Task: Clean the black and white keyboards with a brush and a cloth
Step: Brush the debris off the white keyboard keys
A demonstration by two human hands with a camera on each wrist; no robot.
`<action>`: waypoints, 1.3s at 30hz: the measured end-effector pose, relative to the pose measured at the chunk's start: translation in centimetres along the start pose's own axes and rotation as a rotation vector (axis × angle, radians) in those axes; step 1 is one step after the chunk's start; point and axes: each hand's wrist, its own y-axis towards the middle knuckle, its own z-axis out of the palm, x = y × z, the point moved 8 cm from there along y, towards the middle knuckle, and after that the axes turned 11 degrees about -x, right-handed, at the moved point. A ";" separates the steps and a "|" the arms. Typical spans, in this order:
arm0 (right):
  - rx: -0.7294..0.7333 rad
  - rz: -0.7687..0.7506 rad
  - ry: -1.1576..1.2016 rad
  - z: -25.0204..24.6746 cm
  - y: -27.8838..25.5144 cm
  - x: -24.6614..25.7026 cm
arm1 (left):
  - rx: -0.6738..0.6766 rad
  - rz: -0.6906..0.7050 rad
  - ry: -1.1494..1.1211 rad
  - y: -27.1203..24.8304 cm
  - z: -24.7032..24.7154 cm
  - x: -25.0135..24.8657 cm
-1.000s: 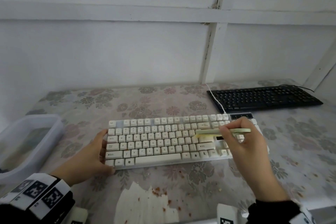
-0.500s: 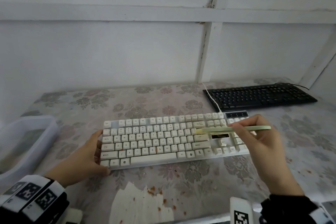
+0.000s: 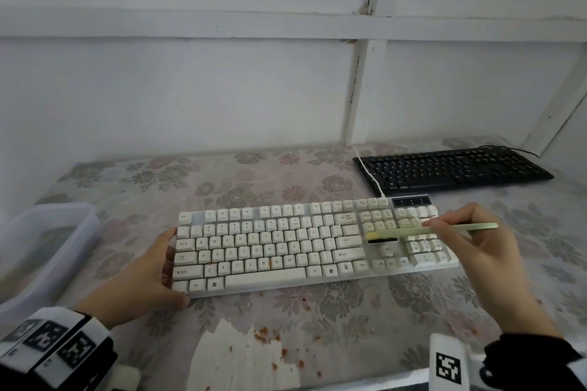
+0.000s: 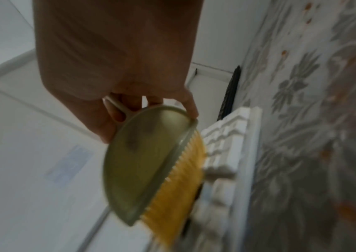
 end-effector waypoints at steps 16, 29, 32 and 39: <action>0.194 -0.115 -0.115 12.5 -7.9 8.2 | 0.015 0.005 0.065 -0.1 0.0 -0.3; 0.431 -0.184 -0.357 23.2 -13.9 10.3 | -0.022 0.038 0.042 -0.1 -0.2 -1.0; 0.407 -0.099 -0.445 20.7 -12.1 9.2 | 0.002 0.007 0.062 -0.2 -0.1 -0.3; 0.492 -0.034 -0.258 21.6 -13.5 10.9 | -0.022 0.010 0.033 -0.3 0.0 -1.1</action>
